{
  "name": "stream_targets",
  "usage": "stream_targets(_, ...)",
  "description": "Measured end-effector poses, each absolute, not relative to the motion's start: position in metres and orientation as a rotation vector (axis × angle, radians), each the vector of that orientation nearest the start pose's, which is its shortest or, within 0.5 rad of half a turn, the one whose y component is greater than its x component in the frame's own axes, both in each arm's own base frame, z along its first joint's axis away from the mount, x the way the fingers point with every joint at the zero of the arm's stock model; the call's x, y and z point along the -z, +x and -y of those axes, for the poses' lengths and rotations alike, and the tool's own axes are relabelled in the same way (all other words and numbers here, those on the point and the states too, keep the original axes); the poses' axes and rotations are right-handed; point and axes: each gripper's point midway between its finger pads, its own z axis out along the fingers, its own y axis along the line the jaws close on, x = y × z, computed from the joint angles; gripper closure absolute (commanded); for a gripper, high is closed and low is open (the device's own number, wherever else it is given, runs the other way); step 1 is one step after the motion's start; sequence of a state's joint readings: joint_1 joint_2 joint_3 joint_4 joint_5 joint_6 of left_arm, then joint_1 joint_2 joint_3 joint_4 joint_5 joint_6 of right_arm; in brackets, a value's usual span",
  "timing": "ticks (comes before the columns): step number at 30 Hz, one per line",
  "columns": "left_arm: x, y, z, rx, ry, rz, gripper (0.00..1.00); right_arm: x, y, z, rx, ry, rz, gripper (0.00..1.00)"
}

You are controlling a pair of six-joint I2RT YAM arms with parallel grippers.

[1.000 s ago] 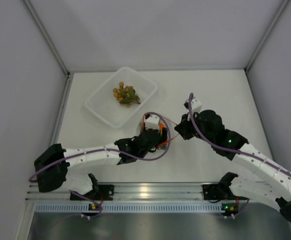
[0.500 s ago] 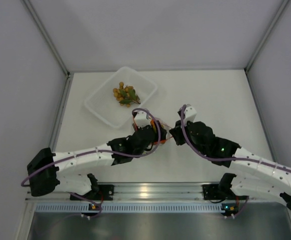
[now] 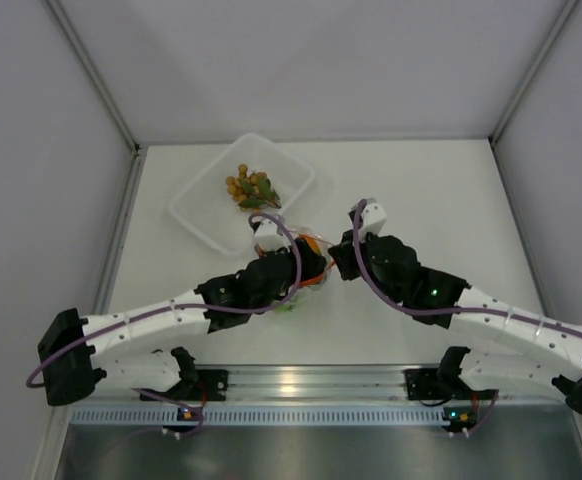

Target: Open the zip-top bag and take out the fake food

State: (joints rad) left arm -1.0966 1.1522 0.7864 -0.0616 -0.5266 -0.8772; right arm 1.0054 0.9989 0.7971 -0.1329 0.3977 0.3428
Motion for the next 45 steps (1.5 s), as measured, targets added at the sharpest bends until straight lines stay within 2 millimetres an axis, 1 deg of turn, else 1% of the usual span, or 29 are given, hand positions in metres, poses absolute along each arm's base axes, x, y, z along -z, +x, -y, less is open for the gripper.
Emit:
stream_targets(4, -0.200, 0.221, 0.304, 0.791, -0.096, -2.021, 1.00, -0.238, 0.236, -0.263, -0.534, -0.359, -1.874, 1.00)
stream_targets(8, -0.199, 0.221, 0.304, 0.784, -0.081, -2.022, 1.00, -0.242, 0.236, -0.262, -0.526, -0.401, -1.872, 1.00)
stream_targets(14, -0.194, 0.223, 0.297, 0.727, -0.121, -2.019, 1.00, -0.243, 0.230, -0.263, -0.533, -0.450, -1.865, 1.00)
stream_targets(19, -0.192, 0.234, 0.290, 0.648, -0.192, -1.994, 1.00, -0.240, 0.218, -0.270, -0.529, -0.470, -1.867, 1.00)
stream_targets(21, -0.194, 0.243, 0.289, 0.607, -0.232, -1.970, 1.00, -0.239, 0.212, -0.273, -0.532, -0.478, -1.872, 1.00)
stream_targets(23, -0.200, 0.250, 0.289, 0.580, -0.271, -1.943, 1.00, -0.237, 0.210, -0.272, -0.512, -0.468, -1.878, 1.00)
stream_targets(26, -0.211, 0.261, 0.285, 0.567, -0.344, -1.897, 1.00, -0.223, 0.210, -0.263, -0.446, -0.447, -1.905, 1.00)
stream_targets(28, -0.216, 0.263, 0.284, 0.571, -0.378, -1.879, 1.00, -0.210, 0.211, -0.256, -0.405, -0.430, -1.924, 1.00)
stream_targets(31, -0.216, 0.261, 0.287, 0.609, -0.391, -1.890, 1.00, -0.195, 0.216, -0.246, -0.347, -0.384, -1.928, 1.00)
stream_targets(32, -0.217, 0.259, 0.290, 0.632, -0.390, -1.898, 1.00, -0.193, 0.217, -0.244, -0.336, -0.371, -1.924, 1.00)
stream_targets(35, -0.223, 0.253, 0.296, 0.730, -0.402, -1.921, 1.00, -0.194, 0.223, -0.242, -0.315, -0.328, -1.904, 1.00)
stream_targets(40, -0.228, 0.243, 0.292, 0.877, -0.442, -1.947, 1.00, -0.201, 0.234, -0.243, -0.301, -0.272, -1.866, 1.00)
stream_targets(45, -0.227, 0.229, 0.294, 0.976, -0.415, -1.981, 1.00, -0.193, 0.242, -0.247, -0.292, -0.281, -1.881, 1.00)
